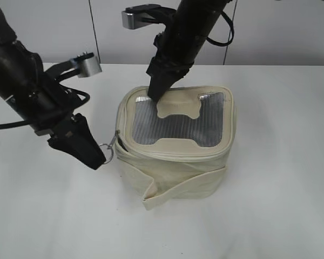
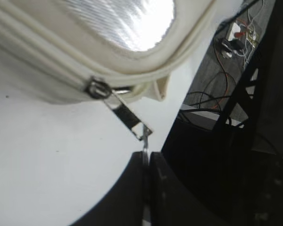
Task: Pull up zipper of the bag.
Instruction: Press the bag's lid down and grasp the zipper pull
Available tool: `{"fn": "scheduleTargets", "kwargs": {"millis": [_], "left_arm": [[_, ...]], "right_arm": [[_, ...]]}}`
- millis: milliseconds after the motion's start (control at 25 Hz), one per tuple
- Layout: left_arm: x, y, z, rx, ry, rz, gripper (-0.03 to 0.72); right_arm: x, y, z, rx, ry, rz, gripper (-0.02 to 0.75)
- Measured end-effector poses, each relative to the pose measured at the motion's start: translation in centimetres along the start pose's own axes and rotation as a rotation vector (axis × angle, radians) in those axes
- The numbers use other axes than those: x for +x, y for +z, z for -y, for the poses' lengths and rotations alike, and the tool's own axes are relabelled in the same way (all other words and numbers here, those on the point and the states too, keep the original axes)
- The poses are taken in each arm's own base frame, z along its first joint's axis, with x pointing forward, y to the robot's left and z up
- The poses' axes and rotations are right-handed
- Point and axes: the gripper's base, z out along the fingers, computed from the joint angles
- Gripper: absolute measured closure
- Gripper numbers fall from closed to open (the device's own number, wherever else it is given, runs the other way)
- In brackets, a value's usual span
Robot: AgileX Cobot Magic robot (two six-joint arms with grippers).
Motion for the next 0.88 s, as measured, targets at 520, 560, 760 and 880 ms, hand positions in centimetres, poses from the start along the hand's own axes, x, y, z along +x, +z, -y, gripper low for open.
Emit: {"fn": "scheduleTargets", "kwargs": {"millis": [520, 560, 760, 880], "left_arm": [[-0.4, 1.2, 5.7, -0.029, 0.103, 0.000, 0.691], [-0.5, 1.4, 6.0, -0.033, 0.114, 0.003, 0.690], [-1.4, 3.1, 7.6, -0.082, 0.125, 0.027, 0.688], [-1.8, 4.0, 8.6, -0.107, 0.126, 0.054, 0.688]], "right_arm": [[-0.1, 0.0, -0.2, -0.010, 0.003, 0.005, 0.697], [-0.1, 0.1, -0.3, -0.012, 0.003, 0.005, 0.697], [-0.2, 0.1, -0.4, -0.014, 0.000, 0.006, 0.697], [-0.2, 0.1, -0.3, -0.014, 0.001, 0.006, 0.697]]}}
